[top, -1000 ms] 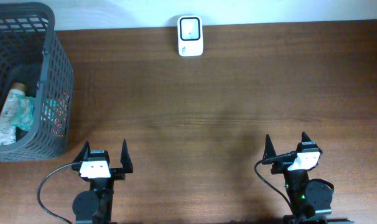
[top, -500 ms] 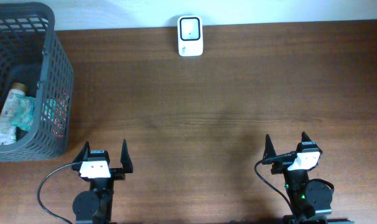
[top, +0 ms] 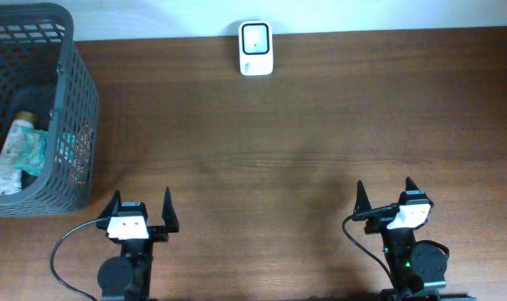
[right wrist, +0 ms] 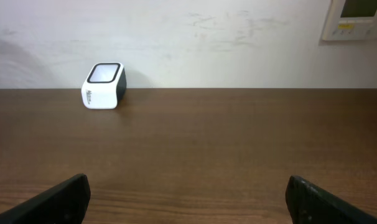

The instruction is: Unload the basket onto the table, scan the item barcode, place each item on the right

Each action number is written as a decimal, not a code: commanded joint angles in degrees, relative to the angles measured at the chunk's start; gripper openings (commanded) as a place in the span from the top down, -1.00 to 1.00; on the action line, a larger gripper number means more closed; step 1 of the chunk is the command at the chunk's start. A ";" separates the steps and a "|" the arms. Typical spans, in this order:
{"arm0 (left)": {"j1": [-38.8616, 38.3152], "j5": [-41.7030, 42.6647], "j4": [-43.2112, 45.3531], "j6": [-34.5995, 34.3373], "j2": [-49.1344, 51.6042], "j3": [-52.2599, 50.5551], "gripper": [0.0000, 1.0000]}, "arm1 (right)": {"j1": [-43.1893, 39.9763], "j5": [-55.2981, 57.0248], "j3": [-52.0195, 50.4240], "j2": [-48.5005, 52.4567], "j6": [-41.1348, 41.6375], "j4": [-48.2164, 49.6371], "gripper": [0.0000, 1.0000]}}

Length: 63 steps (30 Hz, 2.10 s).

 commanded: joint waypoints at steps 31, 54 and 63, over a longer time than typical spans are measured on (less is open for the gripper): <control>0.33 16.48 35.23 0.90 1.60 10.21 -0.98 | -0.37 0.68 -0.31 -0.37 0.68 -0.33 -0.97; 0.37 24.15 -24.24 7.21 46.36 70.97 -0.98 | -0.37 0.68 -0.33 -0.37 0.68 -0.33 -0.97; 0.37 24.13 -47.36 5.03 68.83 93.39 -0.98 | -0.37 0.68 -0.31 -0.37 0.68 -0.33 -0.97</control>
